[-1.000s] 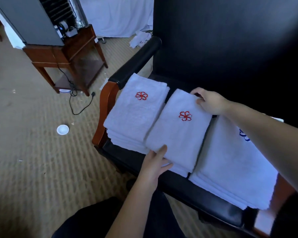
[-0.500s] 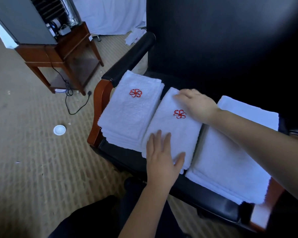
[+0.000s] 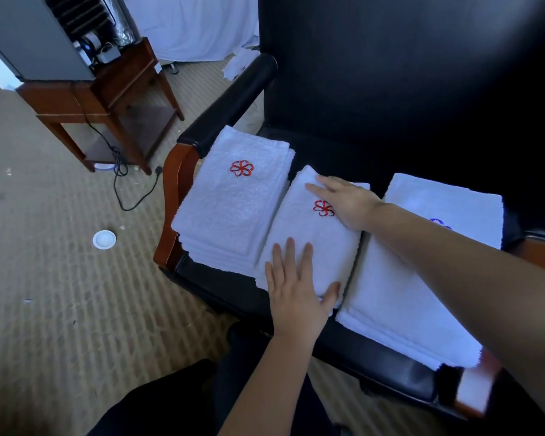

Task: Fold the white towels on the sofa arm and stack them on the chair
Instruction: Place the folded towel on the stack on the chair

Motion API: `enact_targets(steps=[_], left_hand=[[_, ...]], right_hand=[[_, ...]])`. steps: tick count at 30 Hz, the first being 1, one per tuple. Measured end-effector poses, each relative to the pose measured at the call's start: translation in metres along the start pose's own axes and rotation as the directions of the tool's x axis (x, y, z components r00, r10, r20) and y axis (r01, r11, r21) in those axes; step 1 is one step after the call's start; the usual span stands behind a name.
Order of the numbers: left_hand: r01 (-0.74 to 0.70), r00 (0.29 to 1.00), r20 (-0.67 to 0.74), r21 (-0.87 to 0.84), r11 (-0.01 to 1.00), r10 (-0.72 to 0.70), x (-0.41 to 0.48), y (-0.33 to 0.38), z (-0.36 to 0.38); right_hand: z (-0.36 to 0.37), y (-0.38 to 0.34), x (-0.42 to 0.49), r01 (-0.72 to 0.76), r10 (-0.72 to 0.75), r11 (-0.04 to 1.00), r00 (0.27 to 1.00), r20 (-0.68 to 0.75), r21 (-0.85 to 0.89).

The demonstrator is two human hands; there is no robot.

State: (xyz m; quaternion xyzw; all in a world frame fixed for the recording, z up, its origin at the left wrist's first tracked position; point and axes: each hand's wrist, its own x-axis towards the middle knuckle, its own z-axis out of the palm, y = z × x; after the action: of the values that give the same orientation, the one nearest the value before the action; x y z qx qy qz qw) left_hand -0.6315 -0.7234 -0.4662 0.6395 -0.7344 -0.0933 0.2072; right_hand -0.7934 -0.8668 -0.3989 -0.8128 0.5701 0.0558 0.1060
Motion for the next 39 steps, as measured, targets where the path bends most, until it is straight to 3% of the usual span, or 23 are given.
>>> enact_targets(steps=[6, 12, 18, 29, 35, 39], left_hand=[[-0.001, 0.99, 0.137, -0.113, 0.994, 0.017, 0.0, -0.005, -0.045], [-0.091, 0.996, 0.011, -0.039, 0.995, 0.091, -0.016, -0.02, -0.096], [-0.025, 0.999, 0.025, -0.144, 0.989, 0.028, -0.042, -0.009, -0.161], [-0.076, 0.995, -0.081, -0.135, 0.988, 0.066, -0.153, -0.021, -0.272], [0.001, 0.98, -0.197, -0.044, 0.999, -0.01, -0.223, -0.034, -0.295], [0.092, 0.964, -0.25, -0.027, 0.995, -0.095, -0.256, -0.046, -0.303]], right_hand=[[-0.03, -0.008, -0.025, -0.052, 0.054, 0.996, 0.998, -0.023, 0.072], [-0.044, -0.026, -0.072, -0.017, 0.054, 0.987, 0.973, -0.224, 0.161], [-0.055, -0.079, -0.138, 0.04, 0.1, 0.946, 0.908, -0.408, 0.321], [-0.048, -0.181, -0.279, 0.157, 0.092, 0.905, 0.834, -0.544, 0.395], [-0.019, -0.231, -0.306, 0.215, 0.113, 0.834, 0.835, -0.539, 0.509], [-0.022, -0.257, -0.311, 0.273, 0.038, 0.819, 0.852, -0.523, 0.504]])
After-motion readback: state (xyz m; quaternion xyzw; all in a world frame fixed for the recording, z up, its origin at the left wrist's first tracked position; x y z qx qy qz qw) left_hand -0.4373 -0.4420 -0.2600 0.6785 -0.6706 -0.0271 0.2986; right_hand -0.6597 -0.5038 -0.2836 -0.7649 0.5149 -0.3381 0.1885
